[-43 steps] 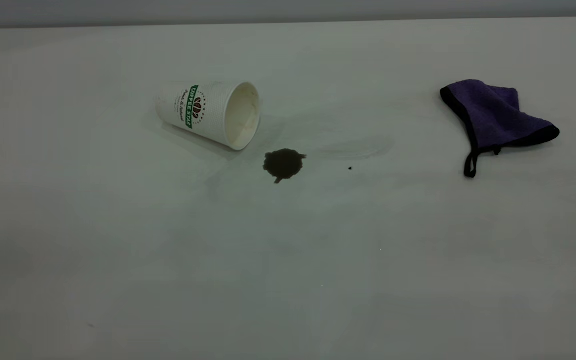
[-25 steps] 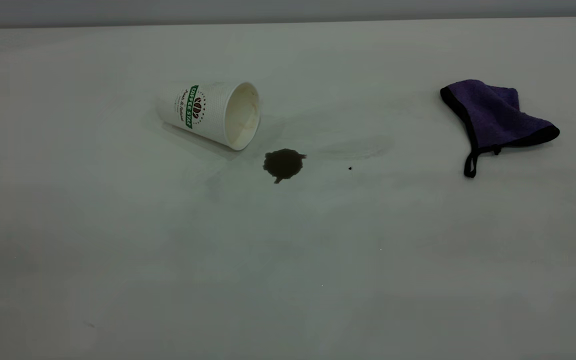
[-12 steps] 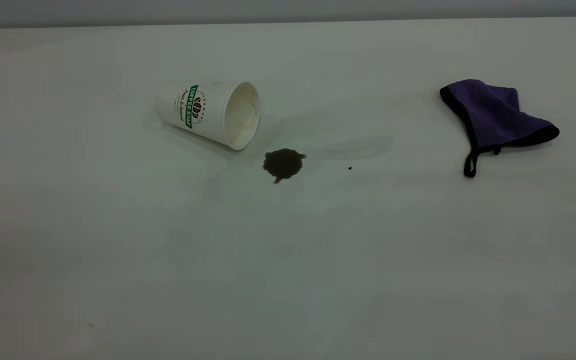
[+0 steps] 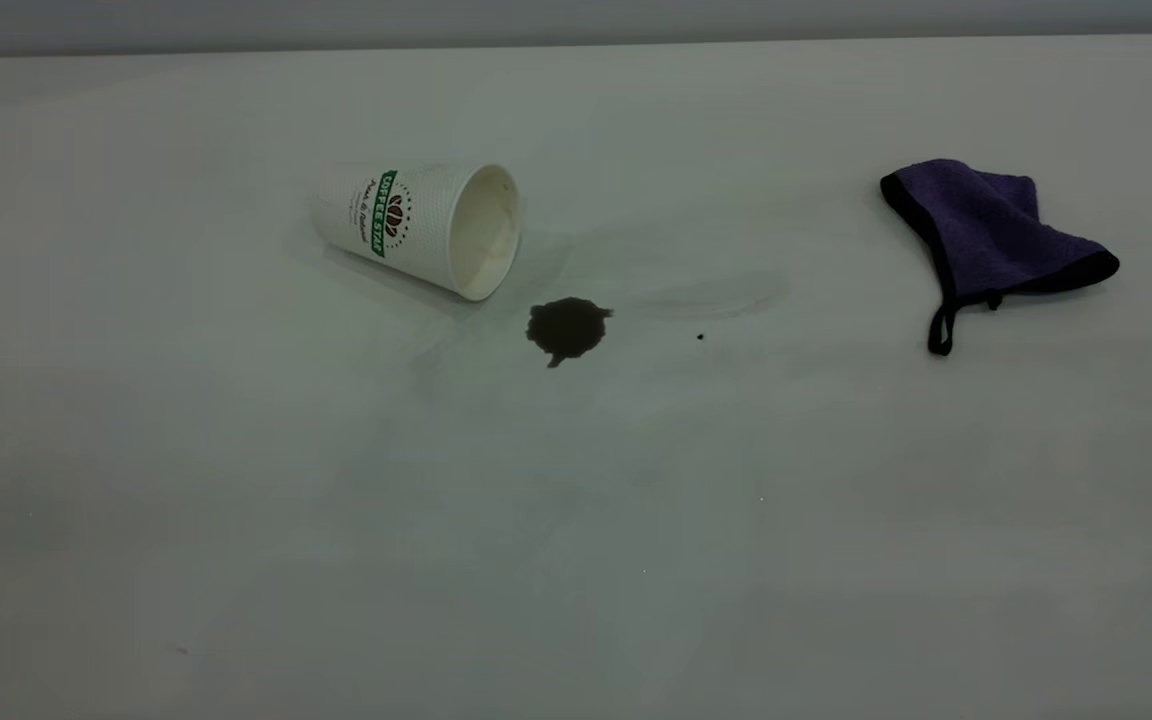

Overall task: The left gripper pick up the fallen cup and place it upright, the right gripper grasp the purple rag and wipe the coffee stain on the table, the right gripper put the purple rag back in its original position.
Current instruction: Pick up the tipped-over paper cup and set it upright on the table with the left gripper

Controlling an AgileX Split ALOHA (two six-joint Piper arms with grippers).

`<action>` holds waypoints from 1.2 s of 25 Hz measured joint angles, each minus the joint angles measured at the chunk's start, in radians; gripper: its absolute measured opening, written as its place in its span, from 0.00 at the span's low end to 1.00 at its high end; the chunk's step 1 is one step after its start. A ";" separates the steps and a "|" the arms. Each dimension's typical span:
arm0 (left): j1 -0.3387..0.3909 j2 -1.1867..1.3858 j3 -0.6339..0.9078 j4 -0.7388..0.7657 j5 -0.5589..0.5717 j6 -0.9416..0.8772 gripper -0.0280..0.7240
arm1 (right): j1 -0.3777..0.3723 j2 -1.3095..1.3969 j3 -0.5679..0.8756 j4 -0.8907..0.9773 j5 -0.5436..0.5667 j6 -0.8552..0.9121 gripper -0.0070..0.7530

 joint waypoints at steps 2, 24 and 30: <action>0.000 0.063 -0.013 0.032 -0.017 -0.004 0.69 | 0.000 0.000 0.000 0.000 0.000 0.000 0.78; -0.279 1.508 -0.592 0.428 -0.295 -0.301 0.98 | 0.000 0.000 0.000 0.000 0.000 0.000 0.78; -0.532 1.890 -0.866 0.616 -0.198 -0.514 0.98 | 0.000 0.000 0.000 0.000 0.000 0.000 0.78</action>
